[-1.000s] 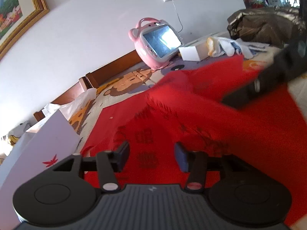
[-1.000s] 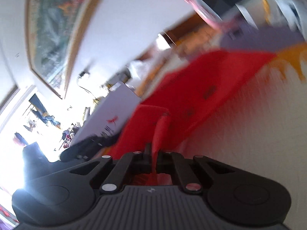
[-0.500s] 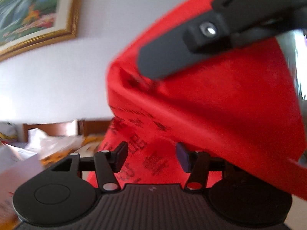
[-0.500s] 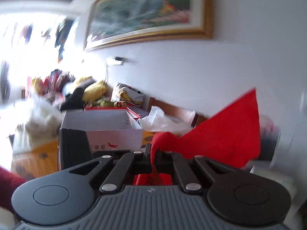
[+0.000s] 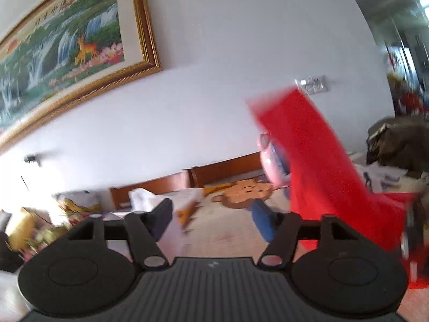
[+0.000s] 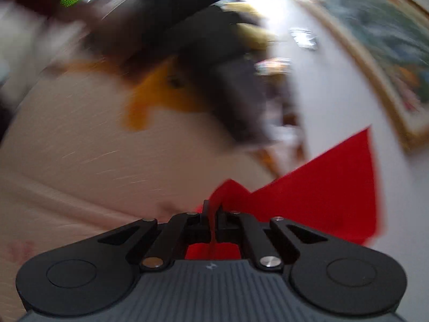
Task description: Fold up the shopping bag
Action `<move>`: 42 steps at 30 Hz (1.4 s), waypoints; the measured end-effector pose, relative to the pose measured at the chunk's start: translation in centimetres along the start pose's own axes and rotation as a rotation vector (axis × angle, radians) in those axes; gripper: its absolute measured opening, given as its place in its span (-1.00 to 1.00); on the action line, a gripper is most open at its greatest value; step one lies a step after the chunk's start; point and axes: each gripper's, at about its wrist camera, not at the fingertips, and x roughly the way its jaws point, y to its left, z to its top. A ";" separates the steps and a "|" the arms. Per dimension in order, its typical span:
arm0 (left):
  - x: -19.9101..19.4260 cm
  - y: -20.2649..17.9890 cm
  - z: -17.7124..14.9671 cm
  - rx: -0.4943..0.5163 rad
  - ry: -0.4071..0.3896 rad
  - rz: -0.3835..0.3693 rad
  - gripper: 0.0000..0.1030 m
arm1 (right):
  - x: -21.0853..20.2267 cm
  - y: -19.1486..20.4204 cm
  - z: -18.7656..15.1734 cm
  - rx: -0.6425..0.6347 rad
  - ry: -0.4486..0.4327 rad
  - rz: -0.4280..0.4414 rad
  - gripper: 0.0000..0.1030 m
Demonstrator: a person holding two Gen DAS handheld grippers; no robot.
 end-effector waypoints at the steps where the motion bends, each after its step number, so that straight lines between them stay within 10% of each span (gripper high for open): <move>1: -0.7 0.4 0.5 0.010 -0.022 0.019 0.41 | 0.6 1.3 0.4 -0.042 0.012 0.026 -0.97; 9: -5.7 0.8 4.5 0.023 -0.131 -0.013 0.74 | 2.8 8.3 2.6 -0.285 0.071 0.115 -0.91; 17: -1.4 -6.6 3.3 0.302 -0.011 -0.078 0.95 | 0.2 10.7 2.4 -0.304 0.017 -0.026 0.29; 28: 4.9 -5.3 -0.5 0.234 0.247 -0.104 0.95 | -8.2 5.3 -1.1 0.390 -0.194 -0.030 0.53; 42: 8.6 -8.8 -4.4 0.243 0.349 -0.239 0.95 | -2.5 0.4 -15.5 1.491 -0.124 -0.014 0.63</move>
